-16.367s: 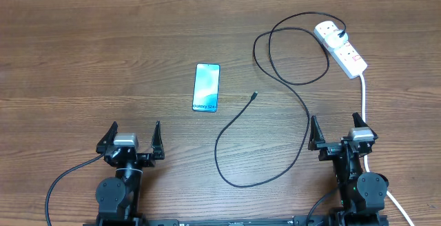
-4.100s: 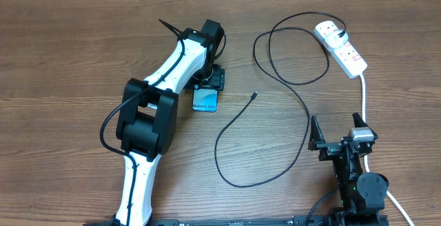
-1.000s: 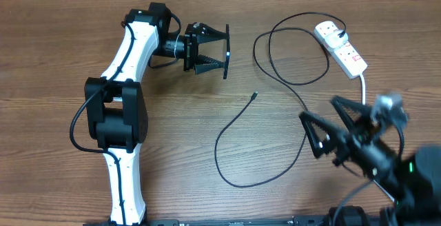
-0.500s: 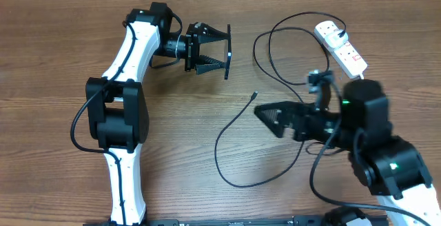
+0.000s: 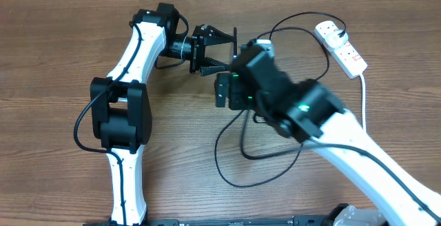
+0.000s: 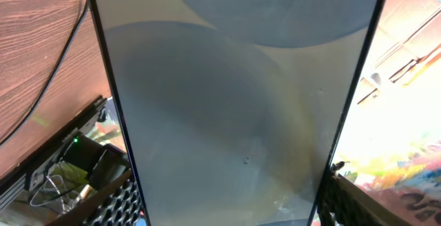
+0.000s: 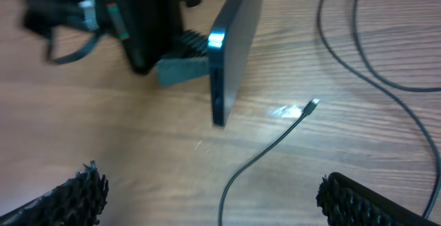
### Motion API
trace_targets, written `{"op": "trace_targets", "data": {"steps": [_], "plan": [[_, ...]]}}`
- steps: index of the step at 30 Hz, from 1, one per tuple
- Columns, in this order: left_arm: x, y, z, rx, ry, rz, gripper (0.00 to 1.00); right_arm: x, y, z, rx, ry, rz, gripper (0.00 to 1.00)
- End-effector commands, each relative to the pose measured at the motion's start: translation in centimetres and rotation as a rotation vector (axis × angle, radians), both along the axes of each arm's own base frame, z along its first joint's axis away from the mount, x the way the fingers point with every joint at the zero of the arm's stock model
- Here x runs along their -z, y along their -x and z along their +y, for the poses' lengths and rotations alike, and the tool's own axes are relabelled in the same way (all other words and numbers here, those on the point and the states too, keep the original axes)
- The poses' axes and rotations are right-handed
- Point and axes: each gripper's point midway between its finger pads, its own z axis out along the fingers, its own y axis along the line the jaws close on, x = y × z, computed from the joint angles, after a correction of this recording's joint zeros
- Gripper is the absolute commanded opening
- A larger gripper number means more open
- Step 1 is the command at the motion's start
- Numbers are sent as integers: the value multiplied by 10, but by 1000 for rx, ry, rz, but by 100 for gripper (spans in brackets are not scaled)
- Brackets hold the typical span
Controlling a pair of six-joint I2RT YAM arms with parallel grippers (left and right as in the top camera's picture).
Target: Plug charger to phone and switch on socket
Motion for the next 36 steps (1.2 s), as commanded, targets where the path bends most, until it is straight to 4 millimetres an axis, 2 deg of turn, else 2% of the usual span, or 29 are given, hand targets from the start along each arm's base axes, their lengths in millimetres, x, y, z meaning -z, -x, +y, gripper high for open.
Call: {"op": "trace_targets", "data": {"steps": [1, 8, 11, 13, 15, 19, 25, 30, 36], "plan": [[-7, -3, -3, 2, 11, 24, 66, -6, -22, -6, 141, 56, -101, 100], [3, 0, -7, 10, -52, 70, 66, 2, -40, -13, 327, 148, -220, 100], [3, 1, -8, 12, -52, 70, 66, 8, -45, -2, 318, 119, -214, 100], [3, 1, -8, 13, -52, 71, 66, 9, -46, 2, 314, 106, -214, 94], [2, 1, -9, 15, -51, 70, 66, 7, -48, 4, 316, 94, -223, 80], [1, 2, -9, 16, -44, 72, 67, 4, -52, 5, 324, 77, -233, 65], [-2, 2, -10, 17, -22, 70, 67, 20, -56, 6, 308, 61, -165, 65], [-4, 2, -10, 18, -8, 58, 66, 36, -67, -3, 327, 60, -109, 65], [-4, 2, -10, 18, -7, 51, 67, 39, -70, -4, 323, 31, -78, 57]]}}
